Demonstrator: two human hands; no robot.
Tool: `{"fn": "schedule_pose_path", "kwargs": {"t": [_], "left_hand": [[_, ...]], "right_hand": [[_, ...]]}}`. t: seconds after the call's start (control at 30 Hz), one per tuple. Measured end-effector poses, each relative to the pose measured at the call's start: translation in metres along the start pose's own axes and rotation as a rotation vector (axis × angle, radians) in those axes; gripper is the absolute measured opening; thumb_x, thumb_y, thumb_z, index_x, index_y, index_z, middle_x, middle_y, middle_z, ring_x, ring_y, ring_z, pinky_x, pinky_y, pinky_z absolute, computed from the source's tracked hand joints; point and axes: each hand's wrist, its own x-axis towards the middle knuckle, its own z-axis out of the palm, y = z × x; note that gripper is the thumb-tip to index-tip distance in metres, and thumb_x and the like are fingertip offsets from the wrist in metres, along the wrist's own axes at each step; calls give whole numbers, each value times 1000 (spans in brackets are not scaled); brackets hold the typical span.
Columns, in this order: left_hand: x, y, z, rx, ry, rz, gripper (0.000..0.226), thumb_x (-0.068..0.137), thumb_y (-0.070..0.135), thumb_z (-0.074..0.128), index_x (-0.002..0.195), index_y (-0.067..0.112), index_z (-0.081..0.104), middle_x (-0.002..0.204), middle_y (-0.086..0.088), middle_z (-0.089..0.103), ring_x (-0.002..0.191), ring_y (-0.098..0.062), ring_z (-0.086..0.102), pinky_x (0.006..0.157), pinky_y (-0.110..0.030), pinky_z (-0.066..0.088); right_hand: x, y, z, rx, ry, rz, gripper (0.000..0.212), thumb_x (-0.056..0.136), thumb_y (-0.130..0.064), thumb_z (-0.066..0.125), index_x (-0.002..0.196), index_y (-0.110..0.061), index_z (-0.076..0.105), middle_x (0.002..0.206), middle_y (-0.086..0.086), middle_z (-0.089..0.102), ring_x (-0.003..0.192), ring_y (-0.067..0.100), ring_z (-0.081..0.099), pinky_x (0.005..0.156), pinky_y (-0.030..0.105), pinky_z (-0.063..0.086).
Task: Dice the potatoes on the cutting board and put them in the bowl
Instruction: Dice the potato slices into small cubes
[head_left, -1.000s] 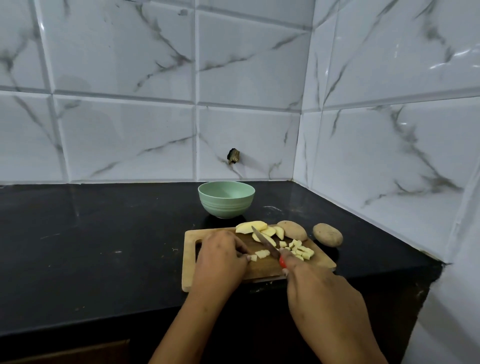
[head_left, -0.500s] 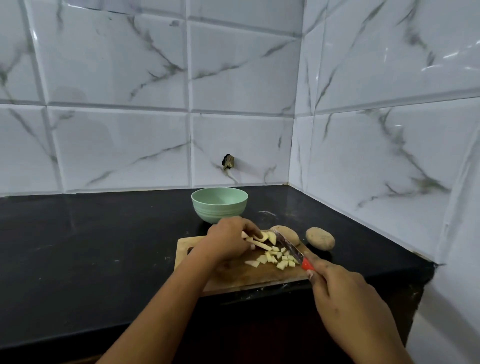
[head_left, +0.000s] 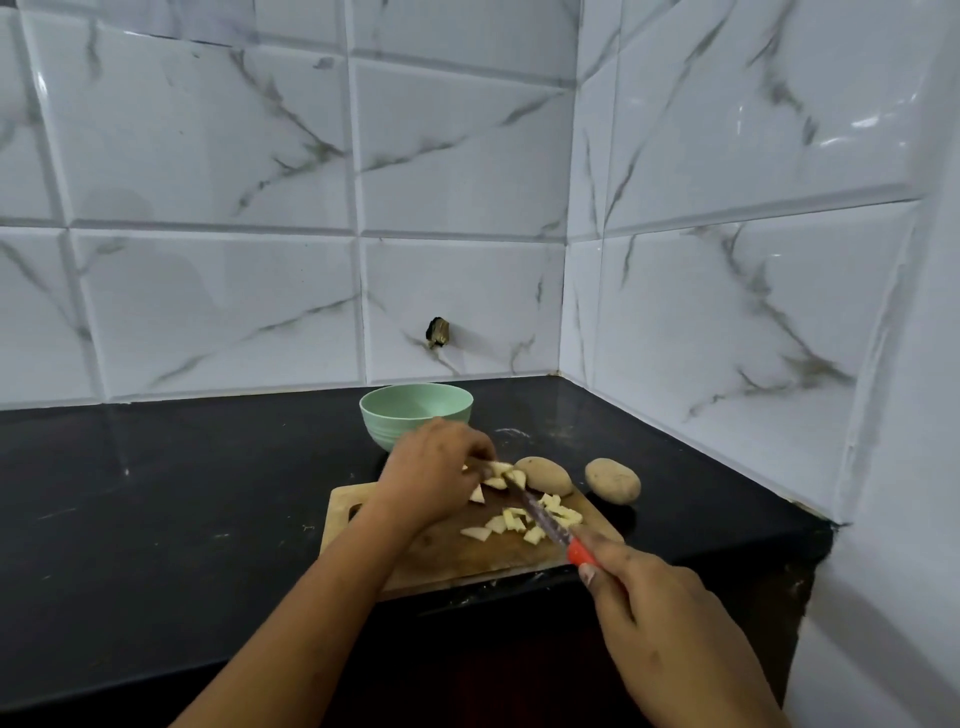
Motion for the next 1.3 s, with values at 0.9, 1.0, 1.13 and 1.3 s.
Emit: {"fn": "schedule_pose_path", "kwargs": {"t": [0.9, 1.0, 1.13, 1.3], "left_hand": [[-54, -33, -31, -491, -342, -499, 48, 76, 20, 79, 119, 20, 60, 95, 7, 63, 81, -5, 60, 63, -13, 50], [-51, -34, -31, -554, -361, -514, 58, 76, 16, 78, 129, 20, 54, 89, 3, 62, 70, -8, 61, 64, -18, 55], [-47, -34, -33, -537, -407, -481, 41, 79, 21, 77, 117, 23, 64, 73, 5, 58, 53, -4, 58, 53, -14, 49], [-51, -37, -29, -494, -363, -463, 35, 76, 28, 78, 109, 22, 67, 66, 10, 62, 48, 1, 58, 52, -10, 44]], "right_hand": [[11, -20, 23, -188, 48, -86, 39, 103, -39, 29, 141, -47, 34, 112, -14, 59, 90, 4, 56, 70, 22, 47], [9, -33, 28, -145, 34, -123, 42, 103, -39, 29, 143, -49, 29, 114, -14, 60, 93, 4, 56, 70, 22, 45], [10, -51, 42, -187, -47, -139, 51, 103, -27, 33, 149, -41, 16, 113, -7, 61, 97, 11, 57, 68, 25, 41], [19, -69, 52, -291, -216, -122, 62, 100, -18, 40, 152, -33, 9, 120, 1, 60, 107, 18, 58, 64, 27, 38]]}}
